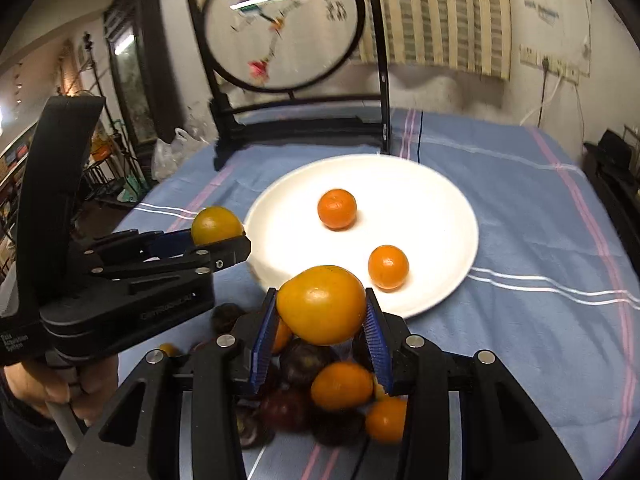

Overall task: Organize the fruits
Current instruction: 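Carry both fruits over the white plate and open both tools to release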

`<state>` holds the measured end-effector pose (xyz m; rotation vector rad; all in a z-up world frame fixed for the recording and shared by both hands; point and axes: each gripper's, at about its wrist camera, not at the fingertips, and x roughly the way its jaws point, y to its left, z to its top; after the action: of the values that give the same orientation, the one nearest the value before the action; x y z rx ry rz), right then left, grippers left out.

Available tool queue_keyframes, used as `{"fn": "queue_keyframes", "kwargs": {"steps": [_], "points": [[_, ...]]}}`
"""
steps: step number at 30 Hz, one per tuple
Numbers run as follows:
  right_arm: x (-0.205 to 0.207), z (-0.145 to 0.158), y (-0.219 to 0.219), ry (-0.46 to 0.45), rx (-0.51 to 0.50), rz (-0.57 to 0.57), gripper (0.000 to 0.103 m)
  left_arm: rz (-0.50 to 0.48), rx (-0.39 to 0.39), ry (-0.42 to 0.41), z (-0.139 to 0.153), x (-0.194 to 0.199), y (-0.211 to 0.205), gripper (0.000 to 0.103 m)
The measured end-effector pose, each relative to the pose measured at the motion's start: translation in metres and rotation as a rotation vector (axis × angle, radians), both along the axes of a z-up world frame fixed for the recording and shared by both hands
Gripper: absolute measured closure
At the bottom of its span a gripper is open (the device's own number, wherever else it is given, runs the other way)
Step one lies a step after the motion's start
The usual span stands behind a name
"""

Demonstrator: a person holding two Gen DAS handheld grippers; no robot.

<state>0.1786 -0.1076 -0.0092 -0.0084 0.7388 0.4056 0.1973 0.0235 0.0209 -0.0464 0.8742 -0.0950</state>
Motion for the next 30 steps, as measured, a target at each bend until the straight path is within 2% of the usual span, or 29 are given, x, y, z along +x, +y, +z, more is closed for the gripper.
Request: {"fn": "queue_keyframes", "kwargs": {"steps": [4, 7, 8, 9, 10, 12, 16, 17, 21, 26, 28, 30], "points": [[0.024, -0.025, -0.002, 0.058, 0.023, -0.026, 0.061, 0.002, 0.003, 0.022, -0.019, 0.012, 0.001, 0.063], [0.034, -0.035, -0.005, 0.085, 0.056, -0.033, 0.060, -0.005, -0.023, 0.034, -0.028, 0.020, 0.001, 0.063], [0.036, -0.037, -0.006, 0.090, 0.074, -0.036, 0.059, -0.003, -0.032, 0.032, -0.029, 0.021, 0.001, 0.059], [0.036, -0.039, -0.008, 0.095, 0.096, -0.039, 0.050, 0.003, -0.039, 0.009, -0.029, 0.020, 0.002, 0.055], [0.034, -0.038, -0.009, 0.086, 0.109, -0.036, 0.044, 0.006, -0.038, 0.000, -0.028, 0.018, 0.002, 0.045], [0.026, -0.033, -0.011, 0.060, 0.110, -0.037, 0.043, -0.004, -0.051, -0.031, -0.023, 0.010, 0.002, 0.039], [0.014, -0.027, -0.015, 0.044, 0.121, -0.023, 0.040, -0.007, -0.064, -0.083, -0.010, -0.005, 0.006, 0.017], [0.012, -0.027, -0.016, 0.042, 0.128, -0.023, 0.039, -0.001, -0.057, -0.102, -0.007, -0.012, 0.010, 0.015], [-0.001, -0.031, -0.026, 0.038, 0.136, -0.046, 0.037, 0.048, -0.028, -0.124, -0.012, -0.039, 0.026, 0.011], [-0.022, -0.043, -0.036, 0.080, 0.137, -0.034, 0.036, 0.141, -0.014, -0.065, -0.020, -0.064, 0.047, 0.011], [-0.034, -0.047, -0.043, 0.082, 0.148, -0.041, 0.024, 0.155, -0.029, -0.049, -0.022, -0.075, 0.052, 0.011], [-0.045, -0.050, -0.047, 0.084, 0.141, -0.052, 0.020, 0.154, -0.021, -0.039, -0.025, -0.085, 0.054, 0.011]]}}
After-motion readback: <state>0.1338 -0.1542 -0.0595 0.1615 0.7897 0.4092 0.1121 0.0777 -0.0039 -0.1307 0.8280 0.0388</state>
